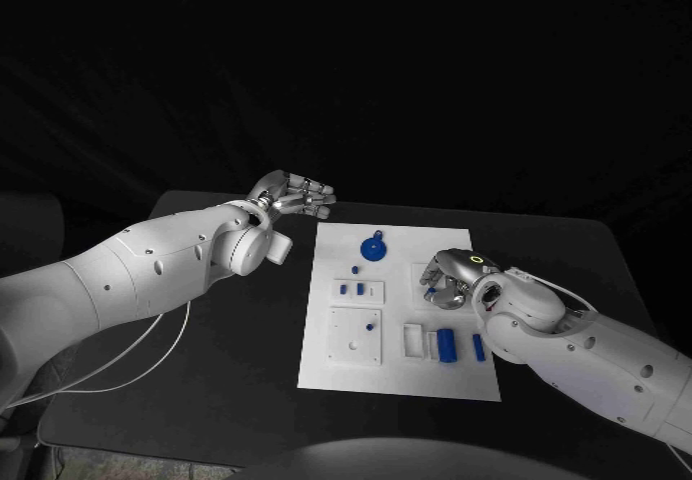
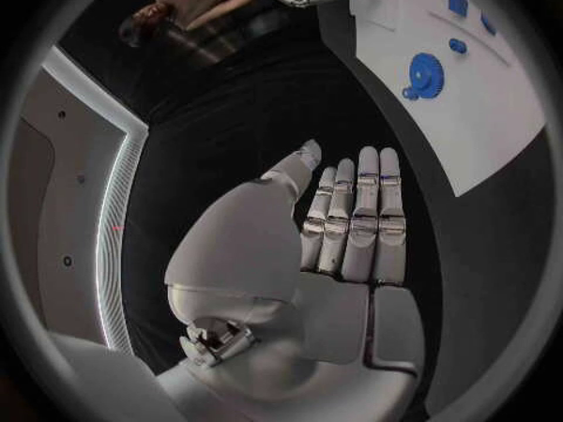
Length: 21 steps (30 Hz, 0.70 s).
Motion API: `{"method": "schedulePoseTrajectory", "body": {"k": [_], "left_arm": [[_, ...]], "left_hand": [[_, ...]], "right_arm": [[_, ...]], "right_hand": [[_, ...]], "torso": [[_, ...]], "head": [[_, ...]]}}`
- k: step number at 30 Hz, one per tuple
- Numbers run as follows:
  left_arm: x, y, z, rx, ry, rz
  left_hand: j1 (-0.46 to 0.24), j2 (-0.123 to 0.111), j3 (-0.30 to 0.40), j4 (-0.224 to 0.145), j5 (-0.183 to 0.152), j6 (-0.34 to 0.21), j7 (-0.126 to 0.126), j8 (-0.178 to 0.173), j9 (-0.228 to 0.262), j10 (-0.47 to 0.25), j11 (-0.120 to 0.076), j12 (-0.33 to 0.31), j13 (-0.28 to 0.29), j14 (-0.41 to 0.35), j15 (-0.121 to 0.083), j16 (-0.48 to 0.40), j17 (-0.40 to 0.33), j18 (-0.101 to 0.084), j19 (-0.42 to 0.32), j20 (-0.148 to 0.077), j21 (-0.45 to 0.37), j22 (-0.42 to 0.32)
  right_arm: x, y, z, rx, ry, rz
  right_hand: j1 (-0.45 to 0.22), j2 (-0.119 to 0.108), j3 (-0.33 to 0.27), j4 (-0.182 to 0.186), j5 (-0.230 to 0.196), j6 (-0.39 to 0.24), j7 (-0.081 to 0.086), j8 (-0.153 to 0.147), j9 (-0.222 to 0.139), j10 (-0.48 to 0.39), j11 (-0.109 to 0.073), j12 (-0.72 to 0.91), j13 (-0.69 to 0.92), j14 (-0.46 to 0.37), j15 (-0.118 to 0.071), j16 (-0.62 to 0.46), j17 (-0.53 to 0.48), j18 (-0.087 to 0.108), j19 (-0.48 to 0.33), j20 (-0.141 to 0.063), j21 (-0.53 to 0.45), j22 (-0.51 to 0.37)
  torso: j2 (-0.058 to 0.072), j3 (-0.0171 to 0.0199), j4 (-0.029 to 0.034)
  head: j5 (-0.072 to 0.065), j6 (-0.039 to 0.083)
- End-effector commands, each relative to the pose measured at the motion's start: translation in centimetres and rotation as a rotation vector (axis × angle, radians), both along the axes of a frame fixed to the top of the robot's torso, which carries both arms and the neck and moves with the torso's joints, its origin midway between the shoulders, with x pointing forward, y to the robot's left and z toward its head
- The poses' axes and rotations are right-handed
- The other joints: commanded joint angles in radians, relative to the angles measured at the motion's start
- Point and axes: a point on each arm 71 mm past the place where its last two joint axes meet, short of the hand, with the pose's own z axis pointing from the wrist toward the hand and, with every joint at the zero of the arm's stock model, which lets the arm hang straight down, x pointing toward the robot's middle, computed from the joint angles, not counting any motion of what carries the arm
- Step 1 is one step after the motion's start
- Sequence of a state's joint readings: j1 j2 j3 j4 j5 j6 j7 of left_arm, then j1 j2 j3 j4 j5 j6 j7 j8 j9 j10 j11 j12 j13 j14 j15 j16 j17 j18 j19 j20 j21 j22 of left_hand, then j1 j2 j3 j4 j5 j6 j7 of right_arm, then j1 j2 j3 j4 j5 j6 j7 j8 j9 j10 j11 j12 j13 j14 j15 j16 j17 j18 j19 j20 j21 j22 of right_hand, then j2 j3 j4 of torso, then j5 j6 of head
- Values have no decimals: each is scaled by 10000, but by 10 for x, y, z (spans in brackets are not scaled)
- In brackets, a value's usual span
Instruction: Assemble the parts on the task board
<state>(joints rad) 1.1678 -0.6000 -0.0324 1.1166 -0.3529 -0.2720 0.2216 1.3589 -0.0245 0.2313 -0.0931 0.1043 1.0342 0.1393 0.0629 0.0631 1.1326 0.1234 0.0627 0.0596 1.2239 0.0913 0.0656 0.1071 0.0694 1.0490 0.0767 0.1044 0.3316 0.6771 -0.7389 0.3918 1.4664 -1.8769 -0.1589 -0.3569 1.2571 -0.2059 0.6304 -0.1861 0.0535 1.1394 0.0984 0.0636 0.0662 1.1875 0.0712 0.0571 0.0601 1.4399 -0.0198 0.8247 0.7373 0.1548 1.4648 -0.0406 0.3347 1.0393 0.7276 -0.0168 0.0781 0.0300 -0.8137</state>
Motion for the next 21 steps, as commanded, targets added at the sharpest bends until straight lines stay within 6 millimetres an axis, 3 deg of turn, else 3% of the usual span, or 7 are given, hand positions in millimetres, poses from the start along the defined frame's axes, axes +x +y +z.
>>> {"method": "schedulePoseTrajectory", "body": {"k": [1,11,21], "left_arm": [[0,-2,1,-105,-37,-150],[0,-2,1,-93,-7,-146],[0,-2,0,-61,48,-156]], "left_hand": [[-12,124,-60,-1,20,71,16,1,3,-23,-7,-45,-8,-21,23,-36,1,-80,-36,-9,71,-24],[-12,124,-60,-1,20,71,16,1,3,-23,-7,-45,-8,-21,23,-36,1,-80,-36,-9,71,-24],[-16,128,-61,14,22,71,17,1,3,-25,-6,-44,-7,-26,25,-37,0,-82,-40,-7,76,-37]], "right_arm": [[0,1,0,-262,-98,61],[0,-1,-2,-392,-35,32],[1,-2,-4,-477,-16,-9]], "right_hand": [[-50,78,114,-24,-45,155,20,14,18,168,-33,31,-4,2,-79,42,-15,-63,394,-100,82,22],[-56,357,154,-246,-38,445,8,-2,26,575,-138,27,3,-1,-141,70,-12,-149,365,-171,186,115],[-128,320,173,-341,-31,429,10,-6,23,508,-117,26,3,-9,-129,70,-24,-145,352,-162,182,139]], "torso": [[0,-1,-2],[-3,-8,7],[-4,-6,1]], "head": [[-8,-14],[-23,-35],[-31,-63]]}}
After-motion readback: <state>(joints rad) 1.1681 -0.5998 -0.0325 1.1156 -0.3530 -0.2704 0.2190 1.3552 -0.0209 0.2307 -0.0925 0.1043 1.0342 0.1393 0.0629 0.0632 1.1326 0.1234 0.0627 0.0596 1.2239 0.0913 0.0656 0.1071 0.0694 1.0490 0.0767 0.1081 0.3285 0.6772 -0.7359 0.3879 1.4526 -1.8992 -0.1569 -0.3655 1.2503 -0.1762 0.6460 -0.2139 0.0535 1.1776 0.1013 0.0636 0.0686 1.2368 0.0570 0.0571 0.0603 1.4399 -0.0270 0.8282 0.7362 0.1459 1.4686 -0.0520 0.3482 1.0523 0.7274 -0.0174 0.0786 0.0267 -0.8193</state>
